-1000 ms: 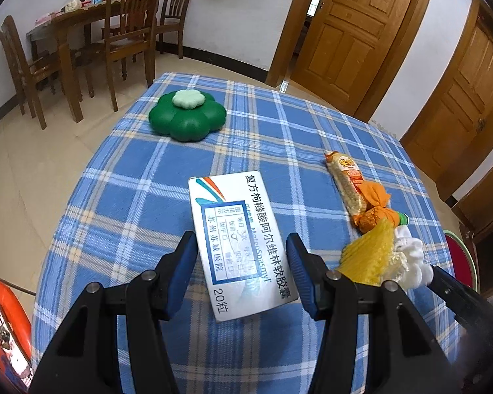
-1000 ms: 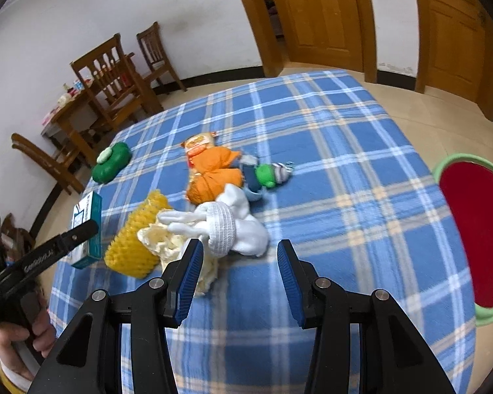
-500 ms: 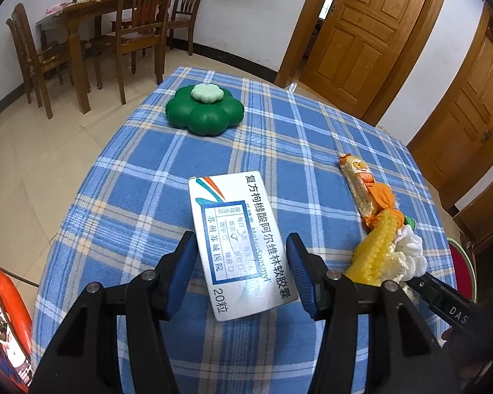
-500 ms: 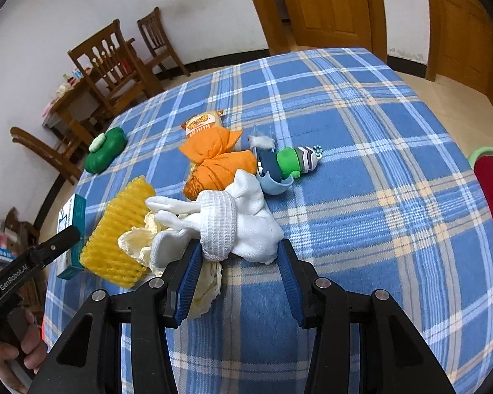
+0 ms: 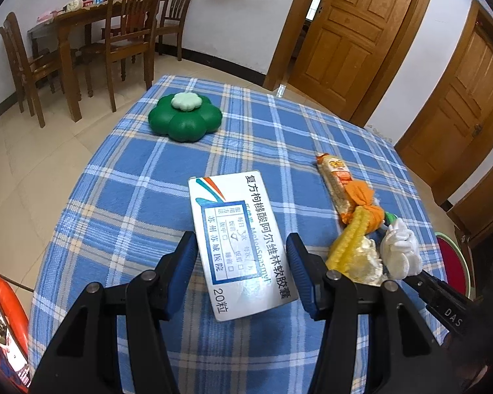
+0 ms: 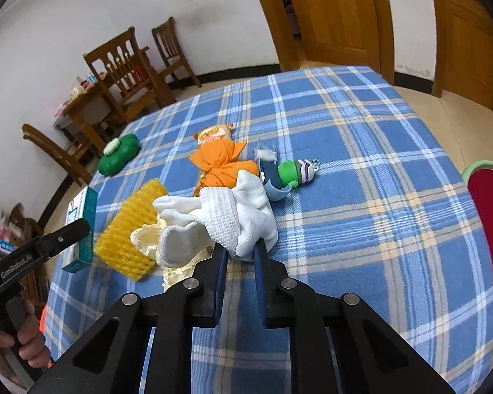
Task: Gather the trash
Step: 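Grasp the white knit glove with the right tool, then carry the glove over the red bucket and open the right tool while the left tool carries the box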
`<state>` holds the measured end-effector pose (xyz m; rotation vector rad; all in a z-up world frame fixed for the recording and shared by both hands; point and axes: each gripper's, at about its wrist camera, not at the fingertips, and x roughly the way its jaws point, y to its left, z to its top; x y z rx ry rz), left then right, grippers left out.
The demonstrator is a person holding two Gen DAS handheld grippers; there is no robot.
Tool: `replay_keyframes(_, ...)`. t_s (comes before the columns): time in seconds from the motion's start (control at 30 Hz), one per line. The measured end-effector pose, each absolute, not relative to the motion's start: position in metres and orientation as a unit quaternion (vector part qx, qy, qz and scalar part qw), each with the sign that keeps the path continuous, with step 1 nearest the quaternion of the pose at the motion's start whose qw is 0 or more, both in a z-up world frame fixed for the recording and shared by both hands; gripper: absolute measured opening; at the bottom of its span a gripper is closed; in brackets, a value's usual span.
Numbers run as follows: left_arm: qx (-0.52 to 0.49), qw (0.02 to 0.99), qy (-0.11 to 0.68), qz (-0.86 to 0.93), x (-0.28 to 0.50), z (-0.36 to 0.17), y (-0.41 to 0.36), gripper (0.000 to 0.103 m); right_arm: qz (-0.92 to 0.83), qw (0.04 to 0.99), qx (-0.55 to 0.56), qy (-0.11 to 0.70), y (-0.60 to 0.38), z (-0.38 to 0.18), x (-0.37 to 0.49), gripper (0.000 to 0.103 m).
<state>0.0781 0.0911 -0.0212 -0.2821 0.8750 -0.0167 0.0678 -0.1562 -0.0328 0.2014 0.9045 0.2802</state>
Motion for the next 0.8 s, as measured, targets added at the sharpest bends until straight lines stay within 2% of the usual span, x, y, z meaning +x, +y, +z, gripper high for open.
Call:
replay_keyframes(0.47, -0.124, 0.902, 0.413, -0.034, 0.071, -0.005, 0.066, 0.056, 0.125, 0.906, 0.122, 0.386, -0.185, -0.004, 0.036, 0.013)
replay_keyframes(0.8, -0.108, 0.900, 0.414, -0.087, 0.074, 0.009, 0.029, 0.056, 0.077, 0.911, 0.145, 0.379, -0.226, 0.002, 0.020, 0.013)
